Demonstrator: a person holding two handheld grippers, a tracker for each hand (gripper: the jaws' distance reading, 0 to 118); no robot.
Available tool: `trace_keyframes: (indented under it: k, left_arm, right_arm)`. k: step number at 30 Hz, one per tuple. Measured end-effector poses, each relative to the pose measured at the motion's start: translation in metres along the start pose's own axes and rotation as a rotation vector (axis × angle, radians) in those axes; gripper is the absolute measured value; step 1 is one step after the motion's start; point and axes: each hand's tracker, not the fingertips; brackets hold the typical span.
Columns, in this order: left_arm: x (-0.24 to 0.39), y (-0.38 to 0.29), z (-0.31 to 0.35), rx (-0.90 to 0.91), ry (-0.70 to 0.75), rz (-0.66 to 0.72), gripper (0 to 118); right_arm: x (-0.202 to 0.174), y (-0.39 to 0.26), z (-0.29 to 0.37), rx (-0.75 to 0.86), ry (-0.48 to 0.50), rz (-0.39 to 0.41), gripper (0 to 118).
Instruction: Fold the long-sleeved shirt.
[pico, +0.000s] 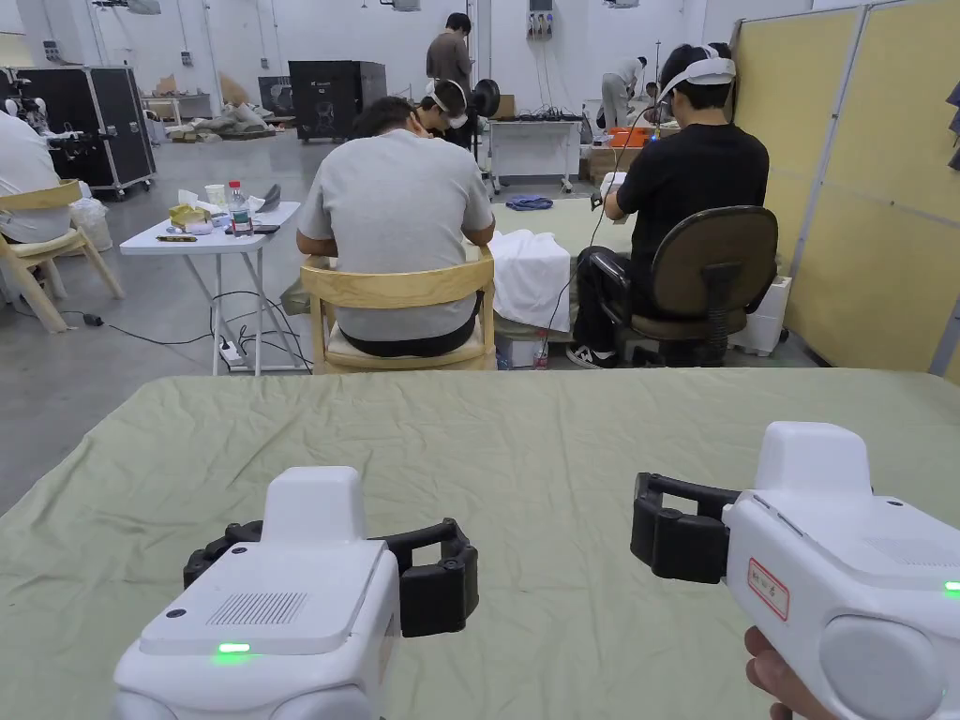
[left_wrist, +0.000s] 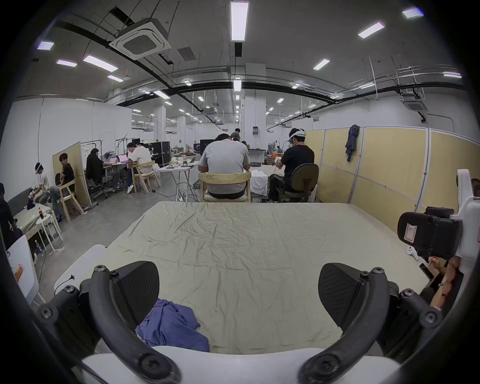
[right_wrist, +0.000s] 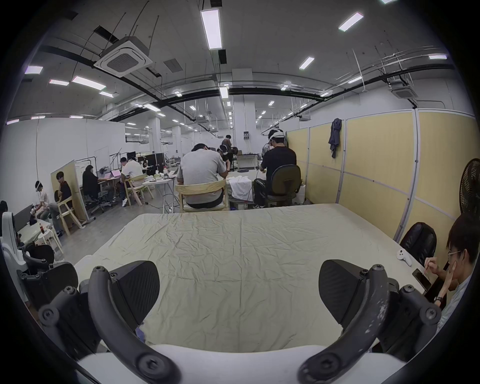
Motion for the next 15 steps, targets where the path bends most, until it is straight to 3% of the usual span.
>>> trace_keyframes:
  k: [15]
  left_arm:
    - [0.0005,-0.0002,-0.0007,-0.004,-0.003,-0.001,118]
  right_arm:
    - [0.0008,-0.0002,-0.0008,-0.002,-0.004,0.003,118]
